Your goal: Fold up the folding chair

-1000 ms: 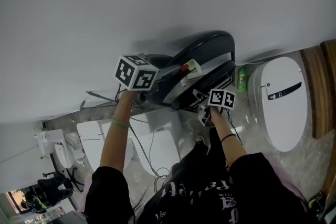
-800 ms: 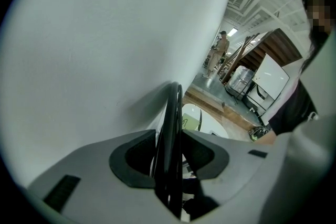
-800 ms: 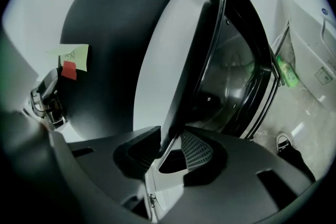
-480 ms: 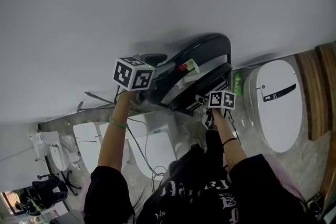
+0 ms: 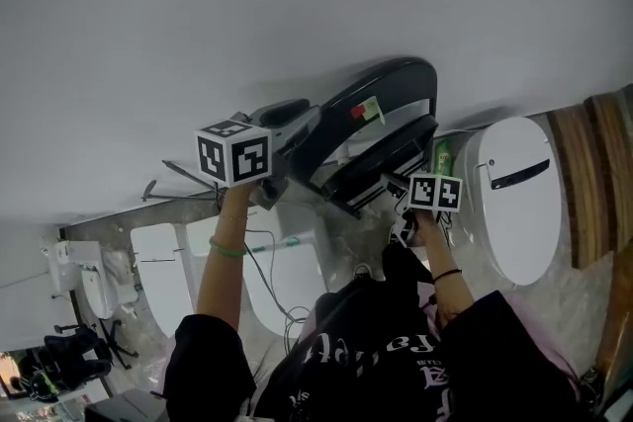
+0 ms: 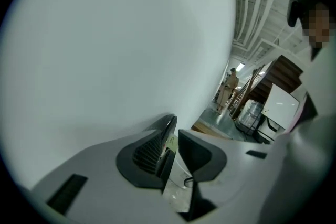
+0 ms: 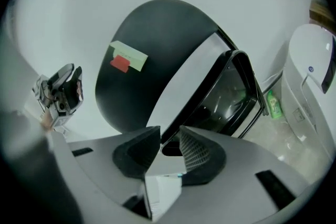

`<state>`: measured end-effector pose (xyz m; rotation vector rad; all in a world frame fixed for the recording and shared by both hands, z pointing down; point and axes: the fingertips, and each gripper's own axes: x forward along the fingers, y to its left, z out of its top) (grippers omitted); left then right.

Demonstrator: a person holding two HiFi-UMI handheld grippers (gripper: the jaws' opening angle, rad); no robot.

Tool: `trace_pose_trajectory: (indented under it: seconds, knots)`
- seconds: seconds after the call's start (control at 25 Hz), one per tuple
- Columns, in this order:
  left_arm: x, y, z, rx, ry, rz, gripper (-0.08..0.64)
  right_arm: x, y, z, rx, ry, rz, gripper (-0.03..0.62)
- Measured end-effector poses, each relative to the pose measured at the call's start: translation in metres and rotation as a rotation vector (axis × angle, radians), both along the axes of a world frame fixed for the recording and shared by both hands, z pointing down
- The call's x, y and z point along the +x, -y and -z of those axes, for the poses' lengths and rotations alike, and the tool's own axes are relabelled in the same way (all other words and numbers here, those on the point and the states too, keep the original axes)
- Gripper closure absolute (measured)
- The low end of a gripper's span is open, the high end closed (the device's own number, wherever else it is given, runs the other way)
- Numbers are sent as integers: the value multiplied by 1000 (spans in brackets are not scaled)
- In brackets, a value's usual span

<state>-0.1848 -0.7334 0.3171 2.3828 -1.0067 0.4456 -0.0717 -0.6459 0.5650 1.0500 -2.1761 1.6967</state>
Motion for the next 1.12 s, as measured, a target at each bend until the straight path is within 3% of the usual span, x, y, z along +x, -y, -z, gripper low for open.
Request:
trace_pose_trajectory:
  seconds: [0.08, 0.28, 0.44, 0.72, 0.96, 1.12]
  knots:
    - [-4, -21, -5, 6, -6, 48, 507, -5, -9, 15, 29, 10, -3, 474]
    - [-7, -86, -28, -38, -24, 71, 554, -24, -41, 51, 117, -5, 11, 488]
    - [-7, -146, -39, -75, -77, 66, 557, -41, -75, 75, 163, 3, -5, 514]
    - [-11, -237, -71, -96, -26, 66, 557, -56, -154, 95, 193, 8, -41, 555]
    - [4, -305, -98, -176, -55, 27, 557, -52, -216, 96, 180, -17, -44, 571]
    - [10, -344, -104, -207, -91, 56, 557, -38, -253, 101, 198, -63, -45, 575]
